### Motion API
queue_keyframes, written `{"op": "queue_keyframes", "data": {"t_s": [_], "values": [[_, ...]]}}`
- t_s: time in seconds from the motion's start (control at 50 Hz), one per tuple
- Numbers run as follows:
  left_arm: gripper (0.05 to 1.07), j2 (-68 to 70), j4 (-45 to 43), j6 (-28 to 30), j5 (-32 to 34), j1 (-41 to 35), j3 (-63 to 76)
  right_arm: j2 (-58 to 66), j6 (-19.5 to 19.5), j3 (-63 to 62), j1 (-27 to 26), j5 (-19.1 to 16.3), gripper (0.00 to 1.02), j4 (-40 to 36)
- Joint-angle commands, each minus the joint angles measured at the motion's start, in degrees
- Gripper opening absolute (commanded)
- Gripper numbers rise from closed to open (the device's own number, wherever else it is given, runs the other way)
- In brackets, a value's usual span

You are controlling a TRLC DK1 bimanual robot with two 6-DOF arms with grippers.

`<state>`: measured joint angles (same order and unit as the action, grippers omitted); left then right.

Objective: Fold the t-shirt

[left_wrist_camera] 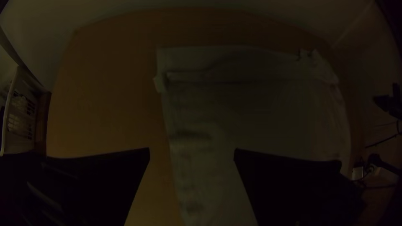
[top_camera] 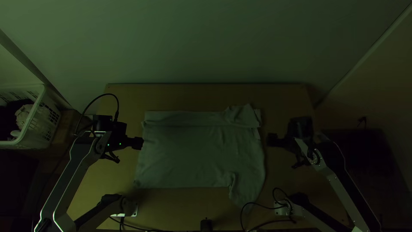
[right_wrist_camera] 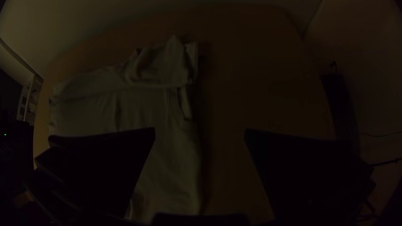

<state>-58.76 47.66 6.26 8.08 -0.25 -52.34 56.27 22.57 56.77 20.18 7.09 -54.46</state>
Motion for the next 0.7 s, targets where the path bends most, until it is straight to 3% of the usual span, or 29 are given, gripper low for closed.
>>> {"op": "queue_keyframes", "data": {"t_s": [0.0, 0.1, 0.24, 0.5, 0.68], "values": [[1.02, 2.8, 6.7, 3.7, -0.4, -0.2, 1.8, -0.8, 1.7, -1.6, 1.5, -0.1, 0.98, -2.7], [1.02, 5.0, 9.5, 7.7, -2.8, -1.1, 4.5, -0.8, 1.7, -2.0, 3.5, -0.5, 0.98, -4.7], [1.02, 5.9, 15.2, 8.9, -5.7, -5.6, 7.8, -1.0, 1.7, -2.8, 6.6, -3.3, 0.98, -7.2], [1.02, 5.9, 16.8, 12.3, -7.6, -8.2, 12.6, -1.0, 1.7, -4.7, 9.0, -5.1, 0.98, -9.3], [1.01, 5.2, 19.0, 12.9, -11.2, -10.4, 15.1, -1.3, 4.9, -5.2, 9.0, -8.3, 0.98, -11.5]]}}
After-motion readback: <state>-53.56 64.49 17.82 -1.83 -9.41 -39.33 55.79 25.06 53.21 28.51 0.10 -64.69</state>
